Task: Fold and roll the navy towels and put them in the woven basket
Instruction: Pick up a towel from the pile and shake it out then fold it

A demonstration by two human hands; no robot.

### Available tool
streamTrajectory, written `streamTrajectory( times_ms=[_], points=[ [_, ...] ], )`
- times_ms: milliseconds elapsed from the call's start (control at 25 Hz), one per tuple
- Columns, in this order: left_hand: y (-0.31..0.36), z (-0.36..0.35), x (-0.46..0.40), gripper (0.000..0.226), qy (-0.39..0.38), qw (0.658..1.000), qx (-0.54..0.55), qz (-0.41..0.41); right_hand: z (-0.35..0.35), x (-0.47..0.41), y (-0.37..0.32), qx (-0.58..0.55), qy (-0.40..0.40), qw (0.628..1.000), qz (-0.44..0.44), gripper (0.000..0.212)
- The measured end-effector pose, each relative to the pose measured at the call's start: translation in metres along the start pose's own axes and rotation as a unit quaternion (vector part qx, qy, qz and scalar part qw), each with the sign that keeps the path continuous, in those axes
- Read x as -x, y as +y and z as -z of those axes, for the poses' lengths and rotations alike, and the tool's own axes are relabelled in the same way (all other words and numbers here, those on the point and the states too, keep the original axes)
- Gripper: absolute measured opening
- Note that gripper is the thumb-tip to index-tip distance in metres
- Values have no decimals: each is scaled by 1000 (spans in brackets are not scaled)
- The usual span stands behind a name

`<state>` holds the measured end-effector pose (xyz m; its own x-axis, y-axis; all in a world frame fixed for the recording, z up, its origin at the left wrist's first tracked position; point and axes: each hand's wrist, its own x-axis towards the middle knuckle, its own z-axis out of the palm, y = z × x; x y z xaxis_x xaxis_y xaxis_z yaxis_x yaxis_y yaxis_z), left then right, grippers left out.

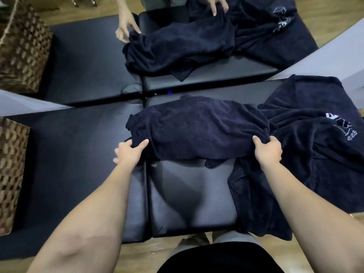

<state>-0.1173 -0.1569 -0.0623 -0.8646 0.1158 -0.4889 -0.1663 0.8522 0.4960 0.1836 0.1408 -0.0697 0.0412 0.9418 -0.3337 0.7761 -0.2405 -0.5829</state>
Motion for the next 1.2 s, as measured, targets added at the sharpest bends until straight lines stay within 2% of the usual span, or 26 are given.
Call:
streamTrajectory(
  times_ms=[40,120,240,320,400,520,640,720,760,840,960,1080,1160,1200],
  points=[
    [7,5,3,50,30,999,18,-1,3,0,-3,-34,9,999,7,46],
    [18,15,4,48,60,989,132,-18,11,3,-12,-136,3,990,28,41],
    [35,29,1,31,66,937,340,-45,19,7,-33,-254,-7,966,37,31],
    [48,40,0,40,84,902,423,-14,19,6,-45,-314,-3,949,20,30],
    [59,51,-4,62,79,881,465,32,23,5,-58,-365,0,931,-7,28],
    [74,74,-13,34,46,866,497,21,37,2,-78,-422,-8,906,-18,24],
    [101,103,-6,29,34,838,544,-10,57,-3,-106,-459,-26,888,-14,30],
    [123,125,-3,36,33,816,574,-52,75,-3,-129,-478,-30,878,2,27],
    [131,139,0,46,35,811,579,-77,87,-1,-141,-497,-29,867,8,28],
    [145,163,1,57,59,822,551,-132,110,7,-164,-536,-15,844,15,30],
    [163,189,13,26,93,848,472,-221,138,17,-186,-556,-9,829,56,31],
    [176,208,31,30,194,884,322,-279,156,21,-194,-560,0,823,96,21],
    [182,226,42,32,254,883,264,-294,173,31,-199,-571,-21,812,117,43],
    [188,239,48,32,270,879,255,-300,185,40,-204,-576,-34,805,141,46]
  ],
)
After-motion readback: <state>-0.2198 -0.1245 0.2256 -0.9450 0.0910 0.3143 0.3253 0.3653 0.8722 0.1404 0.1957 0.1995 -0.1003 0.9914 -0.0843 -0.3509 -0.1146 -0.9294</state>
